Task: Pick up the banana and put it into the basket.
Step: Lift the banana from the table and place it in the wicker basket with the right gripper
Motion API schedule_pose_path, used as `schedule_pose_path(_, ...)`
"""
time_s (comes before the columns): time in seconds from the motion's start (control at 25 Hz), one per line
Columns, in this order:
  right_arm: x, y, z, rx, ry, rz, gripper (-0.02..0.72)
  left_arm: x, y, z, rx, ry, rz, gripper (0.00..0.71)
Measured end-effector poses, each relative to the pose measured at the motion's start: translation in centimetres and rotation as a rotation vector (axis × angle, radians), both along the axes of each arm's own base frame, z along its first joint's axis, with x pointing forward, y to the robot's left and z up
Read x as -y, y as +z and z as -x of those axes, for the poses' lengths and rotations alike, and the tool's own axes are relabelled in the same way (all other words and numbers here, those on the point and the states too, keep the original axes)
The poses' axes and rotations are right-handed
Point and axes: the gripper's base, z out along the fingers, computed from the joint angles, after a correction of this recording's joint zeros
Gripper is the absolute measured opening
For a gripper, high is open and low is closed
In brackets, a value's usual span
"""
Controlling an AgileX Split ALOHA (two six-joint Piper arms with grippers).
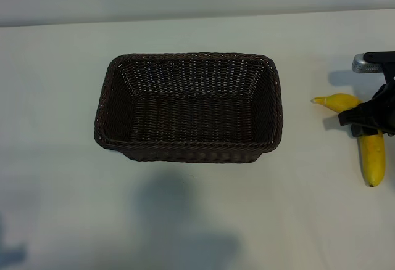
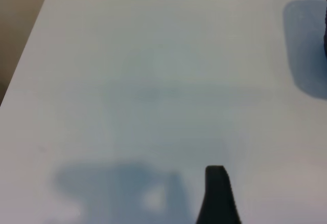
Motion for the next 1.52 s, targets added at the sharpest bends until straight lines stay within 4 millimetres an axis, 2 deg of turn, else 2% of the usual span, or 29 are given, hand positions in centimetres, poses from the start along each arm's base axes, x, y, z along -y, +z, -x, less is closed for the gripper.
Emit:
schedule_pose_path(0.64, -0.3, 2.0, -1.6, -0.022, 0.018, -0.029, 0.430, 0.0, 0.0, 0.0, 0.000, 0.000, 0.000, 0.541)
schedule_pose_path(1.12, -0.4, 8.8, -0.8, 0.163, 0.018, -0.038, 0.430, 0.0, 0.0, 0.0, 0.000, 0.000, 0.000, 0.541)
schedule_pose_path(1.52, -0.8, 9.5, -0.9, 0.210, 0.002, -0.079, 0.430, 0.0, 0.0, 0.0, 0.000, 0.000, 0.000, 0.541)
